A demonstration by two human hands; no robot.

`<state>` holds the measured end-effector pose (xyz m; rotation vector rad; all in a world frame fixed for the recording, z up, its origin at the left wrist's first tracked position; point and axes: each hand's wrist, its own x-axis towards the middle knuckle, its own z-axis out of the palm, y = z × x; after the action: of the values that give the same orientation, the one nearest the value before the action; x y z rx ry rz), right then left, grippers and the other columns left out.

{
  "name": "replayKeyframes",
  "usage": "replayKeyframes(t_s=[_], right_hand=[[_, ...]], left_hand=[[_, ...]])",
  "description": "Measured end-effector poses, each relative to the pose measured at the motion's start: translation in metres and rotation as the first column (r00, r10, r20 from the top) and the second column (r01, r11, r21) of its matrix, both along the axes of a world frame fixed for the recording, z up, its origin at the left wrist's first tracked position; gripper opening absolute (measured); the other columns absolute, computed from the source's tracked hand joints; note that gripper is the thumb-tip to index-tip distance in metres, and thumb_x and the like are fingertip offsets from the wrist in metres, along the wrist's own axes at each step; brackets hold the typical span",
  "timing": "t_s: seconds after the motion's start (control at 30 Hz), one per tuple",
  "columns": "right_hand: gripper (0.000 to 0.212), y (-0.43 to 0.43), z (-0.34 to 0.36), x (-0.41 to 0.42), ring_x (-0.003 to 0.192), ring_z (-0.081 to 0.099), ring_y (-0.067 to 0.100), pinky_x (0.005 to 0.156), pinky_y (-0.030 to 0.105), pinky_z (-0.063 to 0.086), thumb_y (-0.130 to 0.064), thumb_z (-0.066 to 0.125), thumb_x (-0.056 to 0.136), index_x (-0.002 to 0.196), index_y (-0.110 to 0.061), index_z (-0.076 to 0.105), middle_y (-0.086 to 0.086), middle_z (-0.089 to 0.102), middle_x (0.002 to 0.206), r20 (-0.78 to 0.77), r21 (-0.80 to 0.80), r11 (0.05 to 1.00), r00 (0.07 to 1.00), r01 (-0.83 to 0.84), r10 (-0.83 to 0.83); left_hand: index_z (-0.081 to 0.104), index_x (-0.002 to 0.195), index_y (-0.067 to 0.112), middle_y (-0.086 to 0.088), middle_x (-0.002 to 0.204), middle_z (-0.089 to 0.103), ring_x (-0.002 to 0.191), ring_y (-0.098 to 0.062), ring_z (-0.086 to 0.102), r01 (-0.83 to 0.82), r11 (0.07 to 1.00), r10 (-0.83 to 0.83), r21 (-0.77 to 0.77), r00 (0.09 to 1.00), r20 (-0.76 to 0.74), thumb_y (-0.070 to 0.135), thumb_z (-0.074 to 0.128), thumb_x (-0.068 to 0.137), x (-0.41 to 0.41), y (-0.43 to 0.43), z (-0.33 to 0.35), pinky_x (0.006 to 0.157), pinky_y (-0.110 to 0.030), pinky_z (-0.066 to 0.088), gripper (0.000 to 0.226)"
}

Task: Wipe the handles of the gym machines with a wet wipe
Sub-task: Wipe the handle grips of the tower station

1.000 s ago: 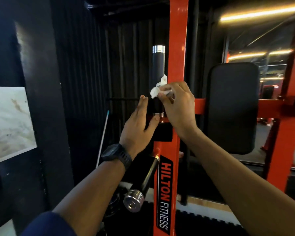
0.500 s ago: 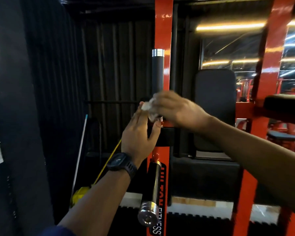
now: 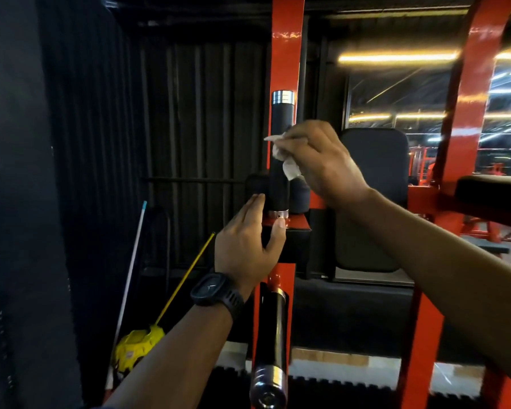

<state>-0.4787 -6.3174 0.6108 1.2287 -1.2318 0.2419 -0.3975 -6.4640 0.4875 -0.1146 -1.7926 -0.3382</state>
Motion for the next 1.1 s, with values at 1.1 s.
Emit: replayKeyframes(t_s=[1.1], right_hand=[[0.032,-0.013,-0.023,0.029,0.108,0.047,0.027,0.085,0.043,0.053,-0.016,0.058,0.090,0.122,-0.012,0.062,0.007,0.054,0.122,-0.086,0.498,0.795,0.931,0.347,-0.354]], left_hand=[[0.069,0.104,0.005,-0.007,0.102,0.072,0.083,-0.026,0.070,-0.069,0.997,0.069,-0.022,0.998,-0.004,0.043,0.043,0.094,0.004,0.002,0.003,0.060,-0.029,0.051,0.047]])
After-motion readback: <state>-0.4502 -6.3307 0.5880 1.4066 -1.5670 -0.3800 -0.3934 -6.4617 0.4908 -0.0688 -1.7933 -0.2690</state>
